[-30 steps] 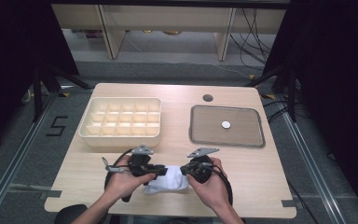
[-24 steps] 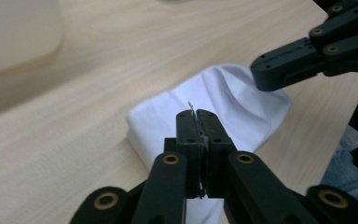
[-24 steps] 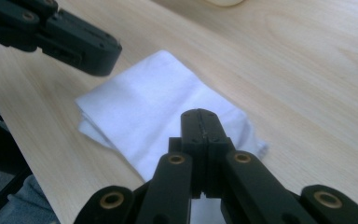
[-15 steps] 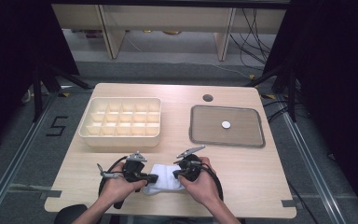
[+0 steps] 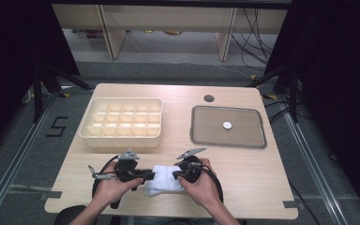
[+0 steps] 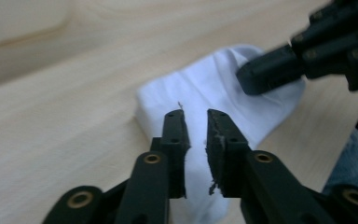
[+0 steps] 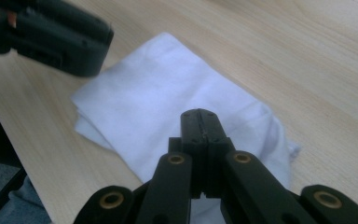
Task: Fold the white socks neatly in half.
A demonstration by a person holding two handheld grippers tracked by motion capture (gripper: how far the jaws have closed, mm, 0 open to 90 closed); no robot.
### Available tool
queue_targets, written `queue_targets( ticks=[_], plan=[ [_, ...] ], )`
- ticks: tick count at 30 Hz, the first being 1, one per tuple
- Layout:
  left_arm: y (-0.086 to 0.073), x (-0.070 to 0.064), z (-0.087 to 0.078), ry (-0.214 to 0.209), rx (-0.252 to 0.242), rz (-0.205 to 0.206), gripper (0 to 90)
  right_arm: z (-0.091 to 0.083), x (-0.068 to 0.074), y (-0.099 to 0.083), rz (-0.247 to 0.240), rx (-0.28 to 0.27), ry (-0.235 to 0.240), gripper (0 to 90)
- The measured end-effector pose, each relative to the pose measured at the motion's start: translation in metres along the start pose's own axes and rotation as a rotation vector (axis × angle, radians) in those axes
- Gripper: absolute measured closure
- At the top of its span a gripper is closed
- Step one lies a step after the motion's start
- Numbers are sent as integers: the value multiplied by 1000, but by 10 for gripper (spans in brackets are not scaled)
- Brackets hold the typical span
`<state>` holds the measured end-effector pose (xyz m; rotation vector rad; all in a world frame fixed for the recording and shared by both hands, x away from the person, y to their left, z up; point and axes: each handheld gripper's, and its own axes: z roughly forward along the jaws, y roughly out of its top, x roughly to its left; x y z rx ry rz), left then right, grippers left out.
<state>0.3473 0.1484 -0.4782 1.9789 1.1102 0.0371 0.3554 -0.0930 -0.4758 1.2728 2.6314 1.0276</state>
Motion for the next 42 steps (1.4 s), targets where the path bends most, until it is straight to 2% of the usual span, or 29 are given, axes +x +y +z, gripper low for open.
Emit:
queue_targets(
  ticks=[1,2,3,4,5,6,8,9,11,12,13,14,16,17,19,20,30,33,35,37,38,39,40,41,42],
  plan=[
    [0,4,0,8,9,-13,702,-1,3,0,39,26,2,900],
    [-1,7,1,9,17,-28,670,1,3,1,20,20,0,900],
    [-2,11,4,-4,34,-39,648,2,5,1,40,38,0,900],
    [-4,12,5,-10,44,-54,627,6,2,1,-3,16,18,900],
    [-5,14,8,-15,59,-68,608,7,2,1,-4,17,18,900],
    [-6,15,10,-42,67,-83,586,7,4,0,30,41,16,900],
    [-7,16,13,-32,100,-72,551,10,2,-1,14,49,21,900],
    [-8,17,14,-39,96,-86,554,11,3,-1,49,69,17,900],
    [-7,17,16,-39,119,-86,562,15,2,-3,29,68,23,900],
    [-7,19,18,-67,121,-96,569,15,1,-3,22,68,26,900],
    [-6,18,19,-49,130,-103,582,15,3,-3,47,82,19,900],
    [-6,20,20,-69,133,-112,601,15,2,-3,45,80,19,900],
    [-6,21,21,-70,147,-125,632,15,1,-3,58,91,12,900],
    [-6,21,22,-75,150,-130,665,15,1,-4,55,87,27,900],
    [-6,22,24,-82,157,-136,702,16,-1,-4,45,80,29,900],
    [-7,22,25,-87,156,-146,722,16,0,-4,51,83,29,900],
    [-9,21,26,-91,142,-137,855,16,-2,-4,62,94,21,900],
    [-8,22,24,-106,129,-146,862,16,-2,-4,70,96,25,900],
    [-5,20,20,-116,123,-153,863,18,-3,-5,53,81,34,900],
    [-3,20,17,-149,109,-161,864,17,-2,-5,73,89,27,900],
    [-2,18,15,-144,101,-160,864,17,-3,-5,69,91,27,900],
    [-1,18,14,-170,102,-158,864,17,-2,-5,75,92,29,900],
    [1,17,13,-177,103,-158,864,18,-3,-5,68,89,33,900],
    [3,14,11,-150,108,-150,864,18,-3,-5,68,90,36,900],
    [3,13,11,-171,91,-155,864,17,-2,-4,79,97,32,900]
  ],
)
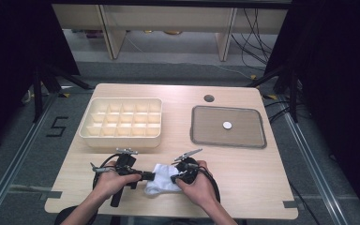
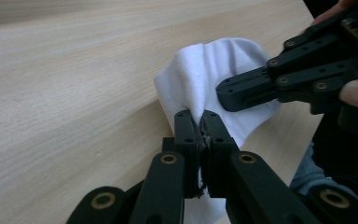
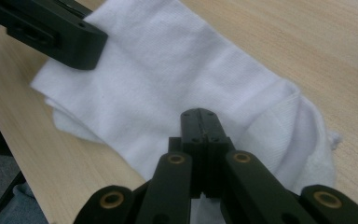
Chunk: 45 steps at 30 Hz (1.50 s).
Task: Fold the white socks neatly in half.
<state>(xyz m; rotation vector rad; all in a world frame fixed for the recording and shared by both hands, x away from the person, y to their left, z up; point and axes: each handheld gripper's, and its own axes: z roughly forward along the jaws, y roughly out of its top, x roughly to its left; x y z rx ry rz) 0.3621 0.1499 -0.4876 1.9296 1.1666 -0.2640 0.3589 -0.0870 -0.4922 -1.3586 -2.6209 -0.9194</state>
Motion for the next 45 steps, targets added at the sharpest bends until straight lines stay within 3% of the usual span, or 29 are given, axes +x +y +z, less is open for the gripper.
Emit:
queue_targets(
  ticks=[3,4,6,10,12,15,20,21,22,24,33,34,36,37,41,45],
  plan=[
    [4,-5,-2,-15,-13,7,864,-1,1,0,10,7,-1,900],
    [5,-6,-2,-38,-10,14,864,1,-1,1,-29,-9,5,900],
    [8,-10,-2,-22,-7,21,865,0,0,1,-7,-2,1,900],
    [13,-13,0,-67,-23,29,866,0,1,0,1,-5,-7,900],
    [15,-16,0,-44,-20,30,866,0,1,0,20,-1,-8,900],
    [17,-15,0,-70,-24,35,867,1,-1,-1,9,-16,-3,900],
    [18,-17,0,-60,-37,31,868,1,1,0,25,-15,-3,900],
    [18,-15,-1,-76,-27,36,868,3,0,0,0,-35,4,900],
    [19,-16,-1,-73,-30,36,868,2,1,0,30,-22,3,900],
    [19,-16,-1,-74,-35,34,869,4,0,0,4,-43,10,900],
    [23,-17,-1,-83,-41,33,869,8,5,0,36,-57,6,900],
    [23,-18,-1,-84,-43,33,869,9,4,1,15,-62,12,900],
    [23,-19,0,-85,-48,30,869,9,5,1,24,-61,14,900],
    [23,-20,0,-68,-48,30,869,11,3,2,-12,-83,19,900],
    [24,-20,2,-91,-50,31,869,12,5,1,8,-94,18,900],
    [25,-20,3,-95,-40,33,869,12,5,2,-7,-91,16,900]
  ],
)
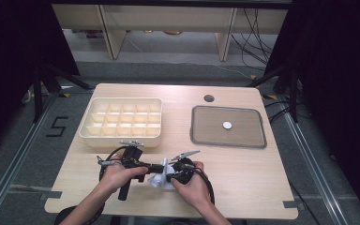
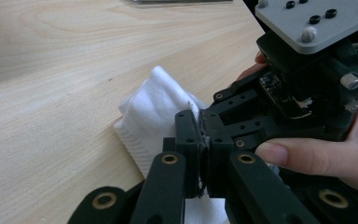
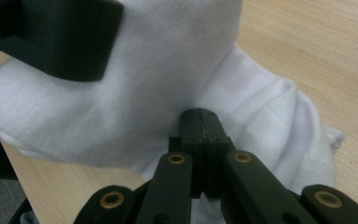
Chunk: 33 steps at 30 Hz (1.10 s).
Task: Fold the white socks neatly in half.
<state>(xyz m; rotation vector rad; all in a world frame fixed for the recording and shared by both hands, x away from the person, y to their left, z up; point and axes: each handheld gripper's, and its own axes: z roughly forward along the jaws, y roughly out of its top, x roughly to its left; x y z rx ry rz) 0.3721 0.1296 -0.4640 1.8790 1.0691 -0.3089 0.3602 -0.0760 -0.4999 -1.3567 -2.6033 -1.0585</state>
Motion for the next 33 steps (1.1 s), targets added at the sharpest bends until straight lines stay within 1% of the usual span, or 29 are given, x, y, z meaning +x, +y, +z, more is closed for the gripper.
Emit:
queue_targets(
  ticks=[1,2,5,6,7,8,9,10,11,12,14,15,16,17,18,19,20,22,23,24,25,26,27,28,29,30,31,33],
  plan=[
    [0,0,0,0,0,10,869,0,0,0,0,1,1,900],
    [0,0,1,-3,2,4,869,0,2,0,17,5,3,900],
    [0,0,0,-1,8,9,869,-1,2,0,1,-9,5,900],
    [0,1,-1,7,5,13,869,-3,2,1,9,-10,7,900],
    [-1,0,-2,24,1,18,868,-7,3,1,16,-11,15,900],
    [-1,1,-3,16,8,18,868,-11,3,2,6,-40,17,900],
    [-1,1,-3,17,7,18,868,-16,2,3,3,-54,13,900],
    [-1,1,-3,17,8,18,868,-22,2,3,11,-64,12,900],
    [-1,1,-4,20,5,16,868,-29,-1,3,13,-74,-2,900],
    [-1,1,-4,20,5,20,868,-34,-4,3,28,-70,-24,900],
    [-1,1,-3,18,8,23,868,-44,-13,0,72,-39,-68,900],
    [0,0,-3,17,10,23,868,-49,-17,-2,72,-43,-90,900],
    [0,-1,-2,19,8,30,868,-52,-20,-3,84,-46,-97,900],
    [0,-1,-1,24,8,29,868,-55,-23,-5,81,-40,-106,900],
    [0,-2,-1,25,8,32,867,-56,-25,-7,92,-32,-111,900],
    [1,-2,0,20,10,34,868,-56,-27,-9,93,-24,-111,900],
    [1,-3,0,26,7,36,867,-55,-28,-11,87,-14,-118,900],
    [2,-3,1,24,15,43,867,-50,-28,-14,91,-4,-112,900],
    [1,-4,1,36,9,42,867,-48,-27,-14,88,2,-108,900],
    [2,-5,2,43,14,44,867,-47,-26,-15,90,4,-109,900],
    [2,-4,2,25,19,45,867,-45,-26,-15,88,7,-108,900],
    [2,-4,3,25,22,48,867,-43,-25,-15,79,7,-107,900],
    [2,-5,3,47,25,48,867,-41,-23,-15,83,-9,-114,900],
    [2,-6,3,51,26,51,867,-41,-23,-15,78,-3,-114,900],
    [2,-5,4,42,23,53,867,-40,-22,-16,82,0,-110,900],
    [2,-5,5,36,18,51,867,-40,-23,-15,71,-9,-114,900],
    [2,-5,5,34,21,51,867,-41,-21,-15,89,10,-113,900],
    [3,-5,6,23,27,48,867,-40,-21,-15,85,6,-117,900]
  ],
)
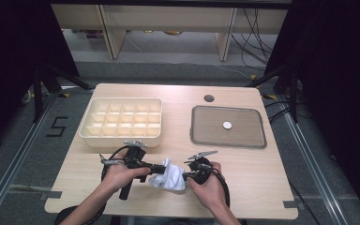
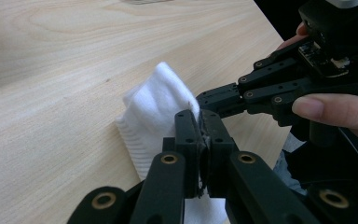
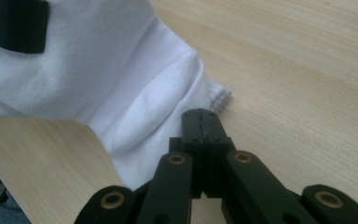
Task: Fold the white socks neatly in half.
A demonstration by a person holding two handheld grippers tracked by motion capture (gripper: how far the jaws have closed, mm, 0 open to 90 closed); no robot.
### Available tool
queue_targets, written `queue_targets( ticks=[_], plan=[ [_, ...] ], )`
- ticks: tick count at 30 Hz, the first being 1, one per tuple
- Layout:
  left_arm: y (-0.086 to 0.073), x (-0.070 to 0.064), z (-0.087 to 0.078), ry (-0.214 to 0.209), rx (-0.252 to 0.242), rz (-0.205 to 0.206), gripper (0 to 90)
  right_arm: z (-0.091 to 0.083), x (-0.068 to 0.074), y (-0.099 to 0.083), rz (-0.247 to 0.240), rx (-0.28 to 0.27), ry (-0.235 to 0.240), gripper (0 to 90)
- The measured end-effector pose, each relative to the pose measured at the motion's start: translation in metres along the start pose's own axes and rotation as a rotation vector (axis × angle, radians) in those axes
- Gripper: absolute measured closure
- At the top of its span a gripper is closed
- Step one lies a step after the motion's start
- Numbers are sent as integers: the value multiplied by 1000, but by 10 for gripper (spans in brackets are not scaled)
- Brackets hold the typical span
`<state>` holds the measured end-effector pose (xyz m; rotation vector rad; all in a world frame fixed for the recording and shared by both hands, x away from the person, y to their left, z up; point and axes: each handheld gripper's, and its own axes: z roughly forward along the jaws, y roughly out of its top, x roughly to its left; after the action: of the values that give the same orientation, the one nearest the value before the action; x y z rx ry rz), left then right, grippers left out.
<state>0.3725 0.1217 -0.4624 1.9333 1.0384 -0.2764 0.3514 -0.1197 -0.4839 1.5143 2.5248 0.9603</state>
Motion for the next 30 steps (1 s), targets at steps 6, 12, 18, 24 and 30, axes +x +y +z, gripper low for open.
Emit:
queue_targets(
  ticks=[6,12,18,24,30],
  plan=[
    [1,-1,2,12,1,7,866,1,1,1,-5,16,1,900],
    [2,-1,3,5,10,9,866,3,4,2,5,14,16,900],
    [2,-2,4,32,17,7,866,6,6,2,-5,3,26,900],
    [2,-1,5,14,12,8,866,8,8,3,4,7,32,900],
    [2,-1,4,19,12,10,866,10,9,3,-5,4,32,900]
  ],
)
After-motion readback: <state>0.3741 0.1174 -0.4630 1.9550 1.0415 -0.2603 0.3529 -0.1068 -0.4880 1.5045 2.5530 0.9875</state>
